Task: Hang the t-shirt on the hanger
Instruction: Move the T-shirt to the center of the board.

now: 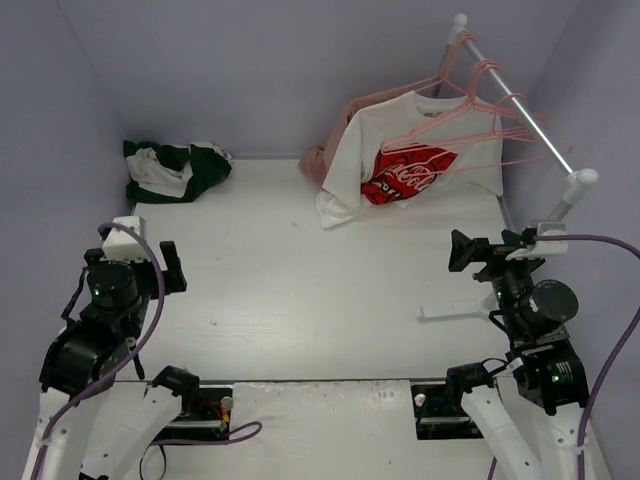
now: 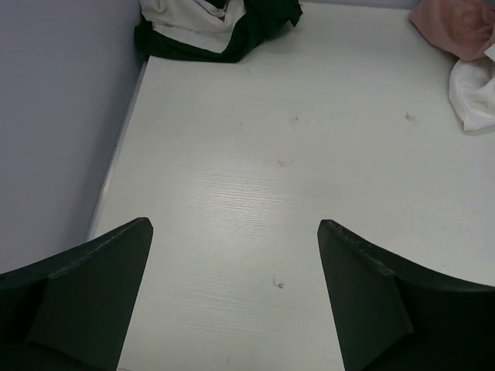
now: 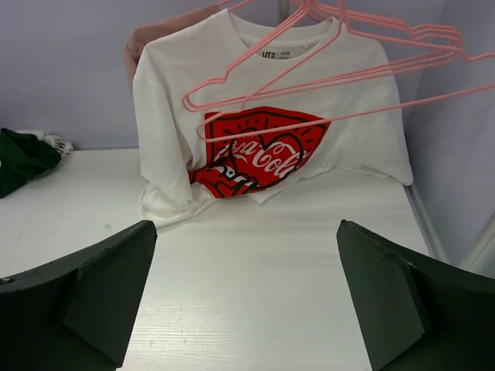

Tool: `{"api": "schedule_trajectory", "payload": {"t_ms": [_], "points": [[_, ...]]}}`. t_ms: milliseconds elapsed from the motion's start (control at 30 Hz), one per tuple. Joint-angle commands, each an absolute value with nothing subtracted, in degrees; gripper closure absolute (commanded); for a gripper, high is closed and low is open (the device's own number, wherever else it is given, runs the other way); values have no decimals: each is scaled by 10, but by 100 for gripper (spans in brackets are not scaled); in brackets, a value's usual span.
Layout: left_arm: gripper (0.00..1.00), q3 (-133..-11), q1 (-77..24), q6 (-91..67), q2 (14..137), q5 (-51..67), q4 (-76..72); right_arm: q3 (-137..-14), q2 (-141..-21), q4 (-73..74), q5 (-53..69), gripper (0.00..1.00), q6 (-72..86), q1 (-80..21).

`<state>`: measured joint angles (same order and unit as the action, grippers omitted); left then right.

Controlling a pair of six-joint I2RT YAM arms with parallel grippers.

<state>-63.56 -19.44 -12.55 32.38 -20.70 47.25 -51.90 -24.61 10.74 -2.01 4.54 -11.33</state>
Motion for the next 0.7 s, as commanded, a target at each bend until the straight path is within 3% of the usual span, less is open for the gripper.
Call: {"api": "schedule_trajectory", "payload": {"t_ms": [0, 200, 333, 467, 667], "points": [[16, -666, -196, -147, 388, -202, 421, -523, -279, 68, -9, 0, 59, -116], [16, -661, -195, -204, 510, -200, 298, -506, -288, 66, -5, 0, 77, -121], [16, -696, -150, -221, 662, -174, 187, -495, -293, 67, -11, 0, 71, -123], [16, -782, -81, -270, 800, -105, 139, -484, -300, 68, -15, 0, 72, -125], [16, -967, -54, -218, 1034, -157, 97, -484, -318, 72, 28, 0, 77, -126]]}}
